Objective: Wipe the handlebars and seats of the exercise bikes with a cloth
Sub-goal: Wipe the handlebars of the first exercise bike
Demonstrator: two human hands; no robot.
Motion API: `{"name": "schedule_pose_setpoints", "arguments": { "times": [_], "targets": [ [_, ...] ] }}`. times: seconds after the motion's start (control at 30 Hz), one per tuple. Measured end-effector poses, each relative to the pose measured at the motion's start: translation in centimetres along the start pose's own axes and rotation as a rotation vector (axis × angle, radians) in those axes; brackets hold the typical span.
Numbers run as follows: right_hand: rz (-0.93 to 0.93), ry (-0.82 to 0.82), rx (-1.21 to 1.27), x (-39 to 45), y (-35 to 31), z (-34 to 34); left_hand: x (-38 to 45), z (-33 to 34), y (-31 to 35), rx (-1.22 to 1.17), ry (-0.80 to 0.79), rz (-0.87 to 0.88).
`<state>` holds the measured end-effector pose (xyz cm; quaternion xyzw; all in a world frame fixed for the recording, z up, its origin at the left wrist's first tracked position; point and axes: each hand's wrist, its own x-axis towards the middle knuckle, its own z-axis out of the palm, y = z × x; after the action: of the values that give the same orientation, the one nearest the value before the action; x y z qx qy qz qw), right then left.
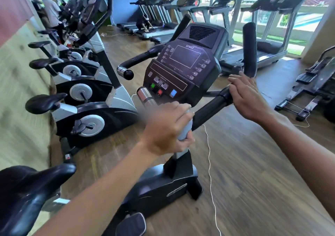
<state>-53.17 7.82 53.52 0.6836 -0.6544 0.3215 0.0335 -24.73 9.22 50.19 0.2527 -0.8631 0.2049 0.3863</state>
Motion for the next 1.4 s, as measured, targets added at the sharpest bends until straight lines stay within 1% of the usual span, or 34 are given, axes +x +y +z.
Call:
{"name": "schedule_pose_setpoints", "arguments": {
  "times": [0.1,0.17,0.2,0.27,0.33,0.37,0.4,0.43,0.53,0.57,0.6,0.63,0.67,0.77,0.83,0.87,0.9,1.0,1.03,1.07,1.1,1.13,1.17,1.23,1.3,1.33,1.37,1.4],
  "targets": [
    [-0.016,-0.016,-0.009,-0.6,-2.2,1.2,1.7,1.5,2.5,-0.004,-0.064,-0.235],
    [0.046,0.038,-0.050,-0.7,-3.9,2.5,3.0,1.9,3.8,-0.003,-0.155,-0.314],
    [0.071,0.074,-0.074,-0.7,-4.5,3.1,3.1,1.9,3.8,-0.003,-0.158,-0.301],
    [0.074,0.108,-0.098,-1.1,-4.6,3.4,2.1,1.1,2.5,-0.050,-0.117,-0.171],
    [0.031,0.090,-0.095,-1.5,-4.0,3.1,0.4,0.0,-0.3,-0.119,-0.064,0.020],
    [0.015,0.069,-0.092,-1.6,-3.7,2.8,-0.3,-0.3,-1.6,-0.131,-0.035,0.086],
    [0.008,0.049,-0.091,-1.6,-3.6,2.6,-0.5,-0.5,-2.3,-0.135,-0.035,0.090],
    [0.015,0.035,-0.092,-1.6,-3.6,2.6,-0.3,-0.4,-2.1,-0.123,-0.063,0.034],
    [0.070,0.009,-0.093,-1.2,-4.2,2.8,2.9,0.4,1.9,-0.025,-0.244,-0.330],
    [0.095,-0.002,-0.097,-1.1,-4.4,2.6,4.2,0.6,3.1,-0.019,-0.293,-0.404],
    [0.110,-0.020,-0.098,-1.0,-4.5,2.5,4.9,0.8,3.9,-0.026,-0.316,-0.430],
    [0.116,-0.037,-0.093,-1.0,-4.5,2.4,5.0,1.2,4.0,-0.034,-0.306,-0.421],
    [0.119,-0.051,-0.083,-0.9,-4.5,2.2,4.7,1.4,3.5,-0.049,-0.272,-0.372],
    [0.112,-0.043,-0.063,-1.2,-4.3,2.0,1.5,0.9,0.2,-0.146,-0.116,-0.075],
    [0.107,-0.028,-0.064,-1.3,-4.4,2.1,0.2,0.3,-2.2,-0.173,-0.051,0.119],
    [0.106,-0.026,-0.063,-1.4,-4.4,2.2,0.0,0.3,-2.9,-0.167,-0.055,0.146],
    [0.108,-0.019,-0.067,-1.3,-4.5,2.3,0.1,0.4,-2.9,-0.152,-0.085,0.111],
    [0.133,0.002,-0.078,-1.2,-4.9,2.8,2.2,0.5,0.2,-0.066,-0.233,-0.217],
    [0.142,0.006,-0.076,-1.2,-5.0,2.8,3.1,0.5,1.3,-0.057,-0.268,-0.300],
    [0.141,0.002,-0.077,-1.3,-5.0,2.8,3.7,0.5,2.1,-0.059,-0.289,-0.340],
    [0.132,-0.006,-0.080,-1.3,-4.9,2.7,3.9,0.7,2.4,-0.072,-0.281,-0.337],
    [0.117,-0.017,-0.086,-1.4,-4.7,2.5,3.4,0.8,2.1,-0.096,-0.250,-0.290],
    [0.102,-0.028,-0.091,-1.5,-4.6,2.3,2.7,0.8,1.3,-0.123,-0.205,-0.207],
    [0.083,-0.042,-0.092,-1.6,-4.5,1.9,0.9,0.2,-1.2,-0.186,-0.139,0.019],
    [0.082,-0.047,-0.099,-1.5,-4.7,1.8,-0.4,-0.8,-4.1,-0.185,-0.105,0.234],
    [0.096,-0.058,-0.109,-1.5,-4.8,1.8,-0.5,-1.4,-5.1,-0.192,-0.088,0.279],
    [0.114,-0.073,-0.126,-1.4,-5.0,1.8,-0.3,-2.0,-5.9,-0.212,-0.046,0.275],
    [0.136,-0.086,-0.145,-1.4,-5.2,1.8,0.1,-2.5,-6.4,-0.234,0.018,0.225]
  ]
}}
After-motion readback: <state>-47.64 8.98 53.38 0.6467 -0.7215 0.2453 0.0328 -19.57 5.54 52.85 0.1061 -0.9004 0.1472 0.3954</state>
